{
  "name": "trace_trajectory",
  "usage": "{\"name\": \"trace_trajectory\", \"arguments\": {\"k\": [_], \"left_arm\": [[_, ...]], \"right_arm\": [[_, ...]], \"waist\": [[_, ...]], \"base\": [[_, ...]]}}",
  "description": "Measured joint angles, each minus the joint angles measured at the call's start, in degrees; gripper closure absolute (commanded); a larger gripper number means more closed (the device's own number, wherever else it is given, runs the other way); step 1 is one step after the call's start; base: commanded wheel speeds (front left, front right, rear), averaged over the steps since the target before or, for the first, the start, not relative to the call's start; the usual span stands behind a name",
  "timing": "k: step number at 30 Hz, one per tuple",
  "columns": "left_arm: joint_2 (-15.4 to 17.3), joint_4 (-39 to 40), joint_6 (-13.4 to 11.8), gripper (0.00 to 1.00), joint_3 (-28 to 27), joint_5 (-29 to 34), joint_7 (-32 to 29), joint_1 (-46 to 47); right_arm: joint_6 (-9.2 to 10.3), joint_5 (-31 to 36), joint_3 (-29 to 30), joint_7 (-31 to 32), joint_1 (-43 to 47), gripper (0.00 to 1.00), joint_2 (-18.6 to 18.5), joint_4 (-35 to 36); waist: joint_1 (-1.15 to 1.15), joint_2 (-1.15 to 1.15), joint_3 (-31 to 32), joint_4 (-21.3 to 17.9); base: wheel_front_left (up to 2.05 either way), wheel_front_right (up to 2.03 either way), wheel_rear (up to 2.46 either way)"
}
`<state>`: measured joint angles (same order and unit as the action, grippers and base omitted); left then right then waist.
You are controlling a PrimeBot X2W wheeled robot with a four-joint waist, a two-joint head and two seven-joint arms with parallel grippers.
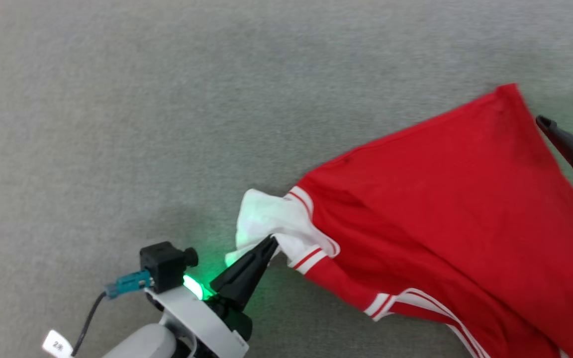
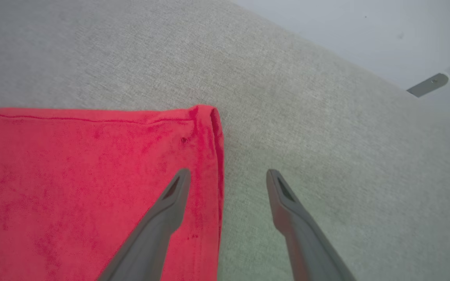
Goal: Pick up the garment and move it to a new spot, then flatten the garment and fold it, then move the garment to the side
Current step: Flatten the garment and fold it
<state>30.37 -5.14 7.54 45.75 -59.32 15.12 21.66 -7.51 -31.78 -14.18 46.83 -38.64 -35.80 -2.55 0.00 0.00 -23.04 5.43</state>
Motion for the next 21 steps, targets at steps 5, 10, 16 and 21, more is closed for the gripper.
{"name": "trace_trajectory", "arguments": {"k": [5,10,16,21], "left_arm": [[-1.1,-0.6,0.0,1.0,1.5,-0.4,0.0,1.5],[-1.7,-0.9,0.0,1.0,1.8,-0.7,0.0,1.9],[-1.6,-1.5,0.0,1.0,1.9,-3.1,0.0,2.5],[1.0,-2.2,0.0,1.0,2.6,-5.6,0.0,6.2]], "right_arm": [[0.0,-0.3,-6.5,-1.7,-3.9,0.0,-1.8,-9.2],[0.0,-2.7,-10.7,-3.6,-6.8,0.24,-2.6,-13.6],[-0.01,-5.8,-13.4,-6.4,-9.6,1.0,-2.4,-16.8],[-0.02,-6.2,-11.1,-11.2,-12.2,1.0,-0.7,-21.5]], "waist": [[0.0,0.0,-1.4,2.7],[0.0,0.0,-3.0,4.3],[0.0,0.0,-3.6,4.2],[0.0,0.0,-3.1,2.8]], "base": [[0.0,0.0,0.0],[0.0,0.0,0.0],[0.0,0.0,0.0],[0.0,0.0,0.0]]}}
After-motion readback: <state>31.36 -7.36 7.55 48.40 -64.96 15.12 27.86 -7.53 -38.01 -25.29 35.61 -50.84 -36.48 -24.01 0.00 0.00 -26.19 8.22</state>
